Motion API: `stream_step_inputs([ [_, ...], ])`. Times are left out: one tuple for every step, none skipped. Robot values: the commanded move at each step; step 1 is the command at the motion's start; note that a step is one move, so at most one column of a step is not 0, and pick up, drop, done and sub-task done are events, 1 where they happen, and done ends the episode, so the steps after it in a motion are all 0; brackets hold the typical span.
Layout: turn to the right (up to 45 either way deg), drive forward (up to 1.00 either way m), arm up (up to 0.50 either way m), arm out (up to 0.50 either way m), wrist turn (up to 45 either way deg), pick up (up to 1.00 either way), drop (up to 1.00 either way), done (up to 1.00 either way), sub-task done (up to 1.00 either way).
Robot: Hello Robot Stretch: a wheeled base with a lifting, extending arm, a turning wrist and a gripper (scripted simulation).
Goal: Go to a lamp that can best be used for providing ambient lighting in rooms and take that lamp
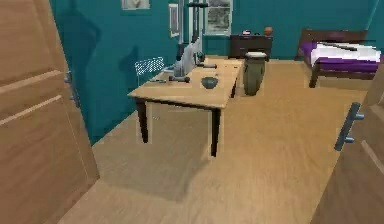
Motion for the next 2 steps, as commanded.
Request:
stream_step_inputs([
  [0.0, 1.0, 0.0, 0.0, 0.0, 0.0, 0.0, 0.0, 0.0],
  [21.0, 0.0, 0.0, 0.0, 0.0, 0.0, 0.0, 0.0, 0.0],
])
